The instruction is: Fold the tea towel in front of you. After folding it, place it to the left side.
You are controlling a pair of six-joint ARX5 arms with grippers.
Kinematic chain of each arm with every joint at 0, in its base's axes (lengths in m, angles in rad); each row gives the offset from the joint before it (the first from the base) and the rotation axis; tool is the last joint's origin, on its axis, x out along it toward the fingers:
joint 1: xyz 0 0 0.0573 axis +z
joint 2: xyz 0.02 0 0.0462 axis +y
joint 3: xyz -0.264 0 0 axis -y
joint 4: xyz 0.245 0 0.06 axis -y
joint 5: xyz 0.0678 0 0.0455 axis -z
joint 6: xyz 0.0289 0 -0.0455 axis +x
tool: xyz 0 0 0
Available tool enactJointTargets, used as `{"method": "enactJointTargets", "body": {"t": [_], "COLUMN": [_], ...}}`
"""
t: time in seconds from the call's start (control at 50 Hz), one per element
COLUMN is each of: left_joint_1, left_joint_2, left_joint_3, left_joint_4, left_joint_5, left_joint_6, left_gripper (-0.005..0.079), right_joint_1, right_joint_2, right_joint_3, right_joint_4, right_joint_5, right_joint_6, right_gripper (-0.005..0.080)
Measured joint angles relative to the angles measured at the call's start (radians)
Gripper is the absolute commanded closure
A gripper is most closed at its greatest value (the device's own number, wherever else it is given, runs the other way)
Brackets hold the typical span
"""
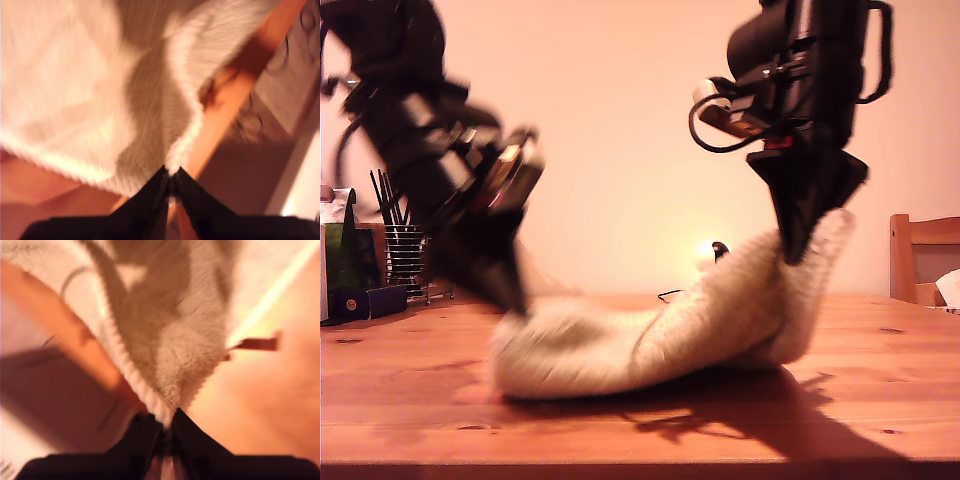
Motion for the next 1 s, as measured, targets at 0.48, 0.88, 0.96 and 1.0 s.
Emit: {"method": "enactJointTargets", "body": {"t": [0.48, 0.88, 0.96, 1.0], "left_joint_1": [-0.03, -0.054, -0.054, -0.054], "left_joint_2": [-0.002, -0.147, -0.166, -0.166], "left_joint_3": [-0.008, -0.008, -0.008, -0.008], "left_joint_4": [-0.161, -0.271, -0.296, -0.305], "left_joint_5": [0.001, 0.001, 0.001, 0.001], "left_joint_6": [0.001, 0.001, 0.001, 0.001], "left_gripper": [0.0763, 0.0763, 0.0763, 0.0763], "right_joint_1": [0.006, 0.01, 0.013, 0.016], "right_joint_2": [-0.006, -0.006, -0.013, -0.021], "right_joint_3": [-0.177, -0.177, -0.177, -0.177], "right_joint_4": [-0.045, -0.114, -0.114, -0.114], "right_joint_5": [-0.016, -0.049, -0.089, -0.101], "right_joint_6": [-0.048, -0.077, -0.077, -0.078], "right_gripper": [0.0765, 0.0765, 0.0765, 0.0765]}}
